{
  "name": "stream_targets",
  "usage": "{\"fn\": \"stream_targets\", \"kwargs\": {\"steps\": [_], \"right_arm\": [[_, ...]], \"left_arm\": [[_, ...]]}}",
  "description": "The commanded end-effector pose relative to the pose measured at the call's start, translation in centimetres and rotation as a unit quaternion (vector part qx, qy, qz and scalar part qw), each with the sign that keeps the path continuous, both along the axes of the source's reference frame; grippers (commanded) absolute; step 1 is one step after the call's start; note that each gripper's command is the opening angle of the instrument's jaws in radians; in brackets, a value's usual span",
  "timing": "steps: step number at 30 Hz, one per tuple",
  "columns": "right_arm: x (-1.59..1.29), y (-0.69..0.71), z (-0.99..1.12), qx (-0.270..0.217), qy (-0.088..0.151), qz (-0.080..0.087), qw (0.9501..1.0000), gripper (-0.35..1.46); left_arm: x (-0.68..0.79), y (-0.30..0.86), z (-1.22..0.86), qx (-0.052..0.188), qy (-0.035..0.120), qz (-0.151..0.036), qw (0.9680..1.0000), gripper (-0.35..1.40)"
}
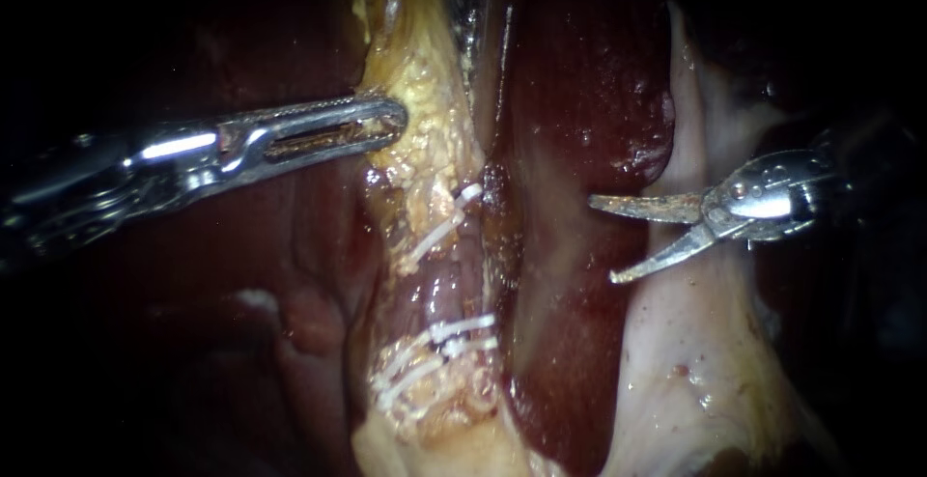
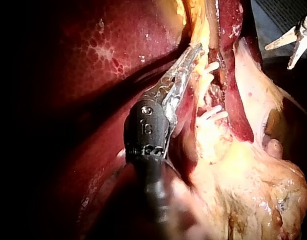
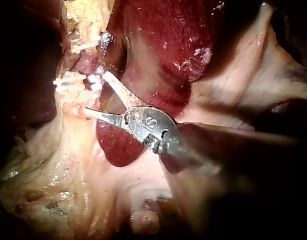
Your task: Go back from the cut right tube
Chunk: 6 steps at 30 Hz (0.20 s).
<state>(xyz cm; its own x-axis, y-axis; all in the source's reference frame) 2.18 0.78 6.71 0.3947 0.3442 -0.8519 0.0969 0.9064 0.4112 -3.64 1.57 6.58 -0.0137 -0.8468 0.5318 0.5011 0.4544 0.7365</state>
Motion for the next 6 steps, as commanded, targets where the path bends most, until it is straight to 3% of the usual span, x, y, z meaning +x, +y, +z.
{"fn": "stream_targets", "kwargs": {"steps": [1,6], "right_arm": [[0.00,0.00,0.00,0.000,0.000,0.000,1.0000,1.43],[0.00,0.00,0.00,0.000,0.000,0.000,1.0000,1.43]], "left_arm": [[0.00,0.00,-0.01,0.000,0.000,0.000,1.0000,-0.35],[0.00,0.00,0.00,0.003,-0.001,-0.001,1.0000,-0.35]]}}
